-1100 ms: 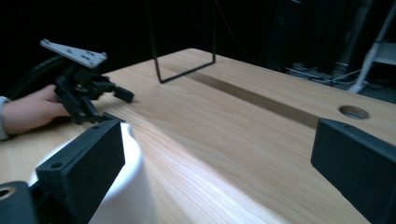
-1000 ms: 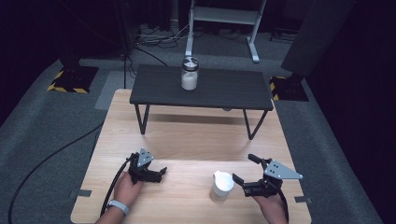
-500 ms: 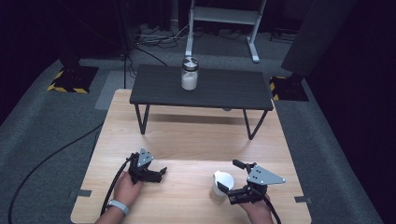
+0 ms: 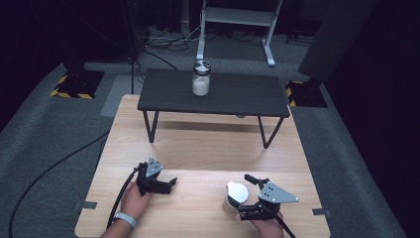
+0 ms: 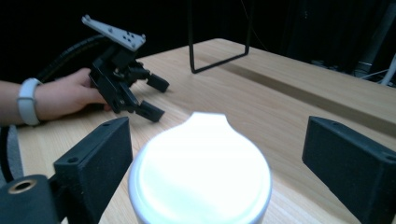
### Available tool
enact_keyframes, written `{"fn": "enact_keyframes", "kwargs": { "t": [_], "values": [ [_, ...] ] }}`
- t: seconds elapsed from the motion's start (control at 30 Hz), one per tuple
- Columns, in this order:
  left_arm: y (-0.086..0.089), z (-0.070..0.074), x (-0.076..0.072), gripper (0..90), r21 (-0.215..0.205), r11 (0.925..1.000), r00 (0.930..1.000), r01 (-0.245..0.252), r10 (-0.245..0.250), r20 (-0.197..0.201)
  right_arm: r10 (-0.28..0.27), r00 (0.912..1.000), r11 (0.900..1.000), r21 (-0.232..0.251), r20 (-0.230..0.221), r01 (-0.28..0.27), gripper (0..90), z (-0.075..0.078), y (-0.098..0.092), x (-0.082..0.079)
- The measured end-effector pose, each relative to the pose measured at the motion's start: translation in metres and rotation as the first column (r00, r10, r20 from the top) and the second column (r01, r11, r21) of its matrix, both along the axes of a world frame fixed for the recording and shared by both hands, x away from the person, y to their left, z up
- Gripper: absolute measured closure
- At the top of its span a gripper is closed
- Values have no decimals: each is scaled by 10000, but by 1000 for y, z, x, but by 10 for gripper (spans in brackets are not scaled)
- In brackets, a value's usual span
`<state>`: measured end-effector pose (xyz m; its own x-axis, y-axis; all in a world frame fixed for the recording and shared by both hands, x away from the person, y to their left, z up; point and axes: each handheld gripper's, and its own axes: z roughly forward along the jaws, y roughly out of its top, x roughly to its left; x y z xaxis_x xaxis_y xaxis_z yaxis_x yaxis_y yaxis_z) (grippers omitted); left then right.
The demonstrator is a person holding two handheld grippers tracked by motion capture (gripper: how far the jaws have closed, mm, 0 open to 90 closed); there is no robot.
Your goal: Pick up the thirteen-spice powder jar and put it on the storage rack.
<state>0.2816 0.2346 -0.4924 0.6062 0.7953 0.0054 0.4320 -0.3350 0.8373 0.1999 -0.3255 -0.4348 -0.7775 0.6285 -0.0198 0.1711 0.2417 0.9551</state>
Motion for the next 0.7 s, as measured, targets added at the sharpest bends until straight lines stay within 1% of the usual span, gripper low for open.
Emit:
{"fn": "enact_keyframes", "kwargs": {
  "t": [0.07,0.13,0.17,0.37,0.4,0.43,0.53,0.7],
  "values": [
    [0,0,0,4,-2,10000,10000,-1,1,1,-74,10000,10000,-26,13,74,93,-4,0,-1],
    [0,0,0,4,-1,10000,10000,-1,1,-2,-117,9996,9997,-203,266,122,102,-7,1,-5],
    [0,0,0,4,0,10000,10000,1,-1,-2,-121,9994,9996,-264,324,129,105,-8,2,-6],
    [0,0,0,4,-1,10000,10000,1,-1,2,-38,9999,9998,-217,130,41,105,-15,3,-7],
    [0,0,0,4,-1,10000,10000,1,-1,-1,-79,10000,9998,-162,-41,79,105,-18,3,-6],
    [0,0,0,4,-1,10000,10000,0,0,-3,-79,10000,9998,-162,-41,79,105,-18,3,-6],
    [0,0,0,4,1,10000,10000,0,0,-2,-74,9993,9999,-98,-357,71,105,-23,2,-3],
    [0,0,0,4,-3,10000,10000,1,-1,-3,-30,9984,9992,-389,-564,8,105,-30,4,0]
  ]
}}
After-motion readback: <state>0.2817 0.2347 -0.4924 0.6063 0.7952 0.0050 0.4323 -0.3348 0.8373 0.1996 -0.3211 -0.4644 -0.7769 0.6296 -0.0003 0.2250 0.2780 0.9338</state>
